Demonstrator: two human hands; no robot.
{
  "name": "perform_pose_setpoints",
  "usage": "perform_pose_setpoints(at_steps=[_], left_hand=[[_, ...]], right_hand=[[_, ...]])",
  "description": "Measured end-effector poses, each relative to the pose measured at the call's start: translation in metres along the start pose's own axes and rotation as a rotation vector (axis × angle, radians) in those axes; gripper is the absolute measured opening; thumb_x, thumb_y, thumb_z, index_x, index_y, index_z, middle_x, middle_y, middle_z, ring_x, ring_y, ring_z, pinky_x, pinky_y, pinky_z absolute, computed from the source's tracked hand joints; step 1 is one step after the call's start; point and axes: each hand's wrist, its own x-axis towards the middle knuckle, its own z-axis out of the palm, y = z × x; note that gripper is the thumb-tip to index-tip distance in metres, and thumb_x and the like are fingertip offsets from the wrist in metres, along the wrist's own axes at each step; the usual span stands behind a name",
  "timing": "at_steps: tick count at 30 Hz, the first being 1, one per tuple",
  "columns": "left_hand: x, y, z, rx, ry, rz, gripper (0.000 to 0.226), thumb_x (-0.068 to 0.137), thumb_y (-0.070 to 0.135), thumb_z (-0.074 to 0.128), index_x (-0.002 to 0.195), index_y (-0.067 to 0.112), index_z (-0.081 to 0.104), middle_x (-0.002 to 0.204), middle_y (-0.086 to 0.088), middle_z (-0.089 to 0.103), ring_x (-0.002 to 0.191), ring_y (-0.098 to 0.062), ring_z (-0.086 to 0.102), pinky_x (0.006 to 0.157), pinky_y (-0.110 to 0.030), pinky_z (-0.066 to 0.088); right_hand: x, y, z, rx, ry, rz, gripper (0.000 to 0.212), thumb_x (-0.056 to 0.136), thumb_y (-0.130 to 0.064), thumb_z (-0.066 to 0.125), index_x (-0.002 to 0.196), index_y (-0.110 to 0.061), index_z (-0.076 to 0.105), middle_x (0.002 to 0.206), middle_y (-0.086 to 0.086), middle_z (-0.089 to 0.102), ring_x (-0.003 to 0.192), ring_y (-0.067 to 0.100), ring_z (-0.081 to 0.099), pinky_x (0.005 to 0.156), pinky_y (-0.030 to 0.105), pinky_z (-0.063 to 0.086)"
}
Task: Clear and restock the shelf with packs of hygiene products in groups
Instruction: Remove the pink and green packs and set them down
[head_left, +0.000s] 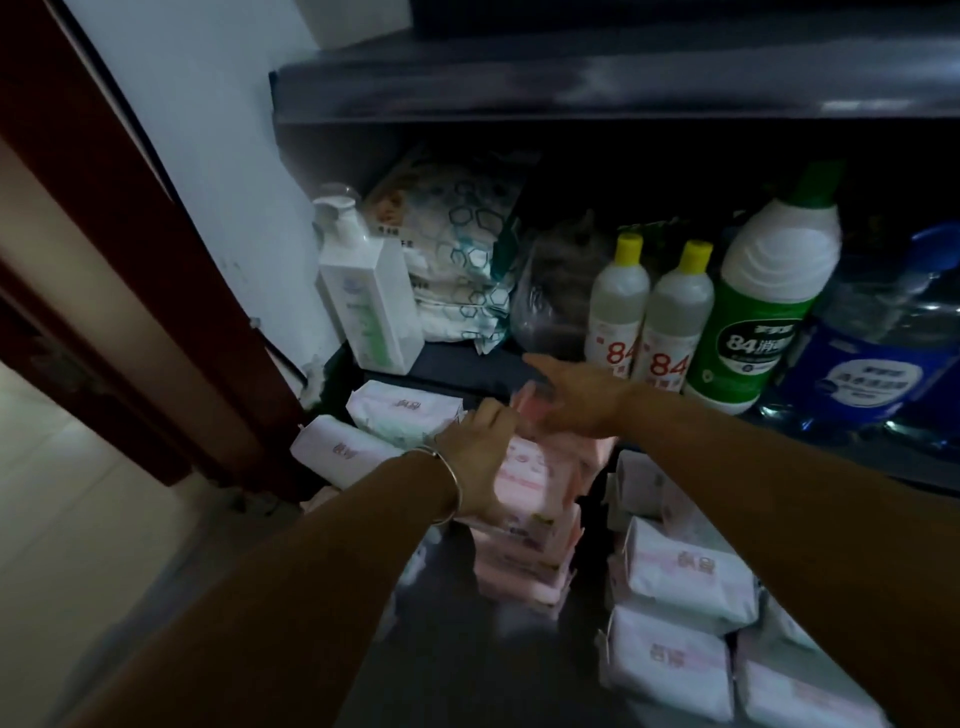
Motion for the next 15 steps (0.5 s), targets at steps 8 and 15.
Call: perform_pose_setpoints(at_steps=[8, 15], left_hand=[[0.001, -0.006, 0.006, 0.016, 0.010, -0.044, 0.090, 0.057, 0.036, 0.086, 0.130, 0.018, 0.035, 0.126, -0.004, 0.029, 0.117, -0.022, 0.035, 0.099, -0.040, 0.040], [-0.004, 0.025, -0.034, -0.062, 0.018, 0.003, 0.087, 0.067, 0.044, 0.080, 0.135, 0.017, 0.033, 0.131, -0.004, 0.030, 0.122, -0.022, 0.032, 0.103, -0.037, 0.035]], right_hand=[[-0.003, 0.008, 0.002, -0.079, 0.032, 0.013, 0.060, 0.101, -0.014, 0.038, 0.152, -0.021, 0.008, 0.153, 0.011, 0.030, 0.137, 0.026, 0.035, 0.106, 0.027, 0.028], [-0.052, 0.016, -0.017, -0.144, 0.151, -0.023, 0.050, 0.094, -0.007, 0.046, 0.142, -0.021, 0.042, 0.146, 0.005, 0.043, 0.132, 0.024, 0.041, 0.107, 0.031, 0.034]])
